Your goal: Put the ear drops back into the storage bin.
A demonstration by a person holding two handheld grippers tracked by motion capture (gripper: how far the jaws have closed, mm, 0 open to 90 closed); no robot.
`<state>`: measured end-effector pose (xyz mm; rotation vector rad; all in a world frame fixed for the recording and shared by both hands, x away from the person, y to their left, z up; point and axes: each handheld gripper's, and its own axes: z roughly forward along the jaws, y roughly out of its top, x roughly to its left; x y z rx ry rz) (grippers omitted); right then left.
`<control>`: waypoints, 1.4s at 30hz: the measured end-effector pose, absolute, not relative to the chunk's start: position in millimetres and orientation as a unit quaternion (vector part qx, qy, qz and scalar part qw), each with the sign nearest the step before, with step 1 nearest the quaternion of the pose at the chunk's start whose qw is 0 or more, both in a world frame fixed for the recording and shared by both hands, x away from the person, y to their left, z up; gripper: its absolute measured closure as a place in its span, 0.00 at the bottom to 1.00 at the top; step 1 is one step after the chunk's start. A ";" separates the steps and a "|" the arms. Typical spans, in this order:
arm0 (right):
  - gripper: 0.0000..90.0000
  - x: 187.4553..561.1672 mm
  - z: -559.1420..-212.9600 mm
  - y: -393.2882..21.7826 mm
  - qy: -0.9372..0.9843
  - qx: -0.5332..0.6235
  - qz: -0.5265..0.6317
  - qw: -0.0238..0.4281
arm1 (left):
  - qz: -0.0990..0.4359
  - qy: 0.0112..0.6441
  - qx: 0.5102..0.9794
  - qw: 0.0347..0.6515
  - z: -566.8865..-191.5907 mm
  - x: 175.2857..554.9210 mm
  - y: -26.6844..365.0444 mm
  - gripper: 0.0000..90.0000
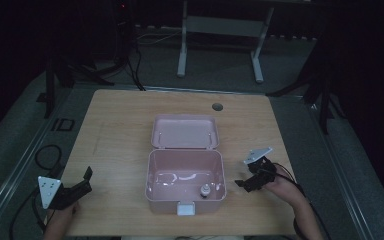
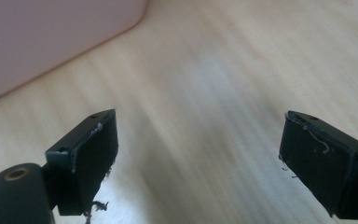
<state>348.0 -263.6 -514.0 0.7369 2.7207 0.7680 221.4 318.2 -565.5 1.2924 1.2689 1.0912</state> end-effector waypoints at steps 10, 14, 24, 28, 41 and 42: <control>0.12 339.5 -526.5 -285.5 0.865 0.330 0.319 0.204 | 0.449 0.523 0.532 0.491 -565.5 221.4 318.3 0.03; 0.12 334.5 -531.6 -293.3 0.838 0.359 0.334 0.239 | 0.449 0.523 0.532 0.491 -565.5 221.4 318.3 0.03; 0.12 327.9 -541.6 -314.1 0.793 0.422 0.343 0.275 | 0.450 0.523 0.532 0.491 -565.5 221.3 318.1 0.03; 0.12 327.2 -543.8 -319.8 0.777 0.441 0.349 0.282 | 0.450 0.522 0.532 0.491 -565.5 221.4 318.1 0.03; 0.12 322.2 -547.6 -332.0 0.704 0.511 0.365 0.331 | 0.450 0.521 0.533 0.492 -565.5 221.2 318.2 0.03; 0.12 321.9 -547.8 -333.1 0.700 0.516 0.367 0.329 | 0.449 0.522 0.532 0.493 -565.5 221.3 318.1 0.03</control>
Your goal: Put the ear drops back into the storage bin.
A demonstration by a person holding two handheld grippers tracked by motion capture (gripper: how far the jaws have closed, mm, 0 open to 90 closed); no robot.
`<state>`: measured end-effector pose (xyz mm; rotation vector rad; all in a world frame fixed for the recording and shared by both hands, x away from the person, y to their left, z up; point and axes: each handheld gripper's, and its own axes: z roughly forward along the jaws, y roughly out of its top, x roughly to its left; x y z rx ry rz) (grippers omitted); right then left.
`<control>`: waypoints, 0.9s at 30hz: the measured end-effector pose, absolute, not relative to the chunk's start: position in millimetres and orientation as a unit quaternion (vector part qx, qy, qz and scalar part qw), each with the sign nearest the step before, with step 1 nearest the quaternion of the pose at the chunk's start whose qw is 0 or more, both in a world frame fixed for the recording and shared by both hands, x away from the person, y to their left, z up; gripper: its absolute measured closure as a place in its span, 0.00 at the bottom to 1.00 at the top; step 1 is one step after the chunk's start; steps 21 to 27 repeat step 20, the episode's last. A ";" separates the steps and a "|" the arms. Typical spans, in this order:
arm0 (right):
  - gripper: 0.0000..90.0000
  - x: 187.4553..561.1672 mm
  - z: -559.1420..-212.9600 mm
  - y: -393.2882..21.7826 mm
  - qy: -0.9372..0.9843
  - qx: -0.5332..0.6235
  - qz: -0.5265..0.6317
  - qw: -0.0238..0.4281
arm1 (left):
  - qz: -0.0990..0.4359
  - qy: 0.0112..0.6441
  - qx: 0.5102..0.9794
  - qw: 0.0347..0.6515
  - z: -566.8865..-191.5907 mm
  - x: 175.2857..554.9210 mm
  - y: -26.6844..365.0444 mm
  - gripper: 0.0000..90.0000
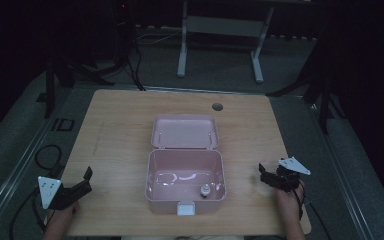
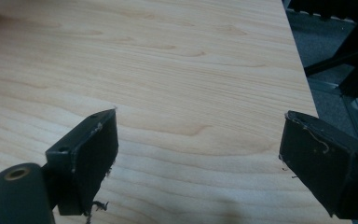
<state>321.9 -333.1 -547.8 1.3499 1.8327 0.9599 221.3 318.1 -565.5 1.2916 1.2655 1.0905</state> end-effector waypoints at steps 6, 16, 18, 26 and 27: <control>0.13 320.7 -547.8 -337.4 0.691 0.517 0.388 0.324 | 0.449 0.521 0.533 0.493 -565.6 221.2 318.3 0.03; 0.15 321.4 -549.4 -346.6 0.682 0.522 0.416 0.299 | 0.449 0.521 0.533 0.493 -565.5 221.3 318.3 0.03; 0.15 322.2 -550.0 -345.9 0.684 0.523 0.414 0.296 | 0.449 0.522 0.533 0.492 -565.5 221.3 318.3 0.03; 0.15 323.0 -550.7 -345.3 0.688 0.522 0.410 0.294 | 0.449 0.521 0.533 0.493 -565.5 221.4 318.3 0.03; 0.15 323.0 -550.7 -345.3 0.688 0.522 0.410 0.294 | 0.449 0.521 0.533 0.493 -565.5 221.4 318.3 0.03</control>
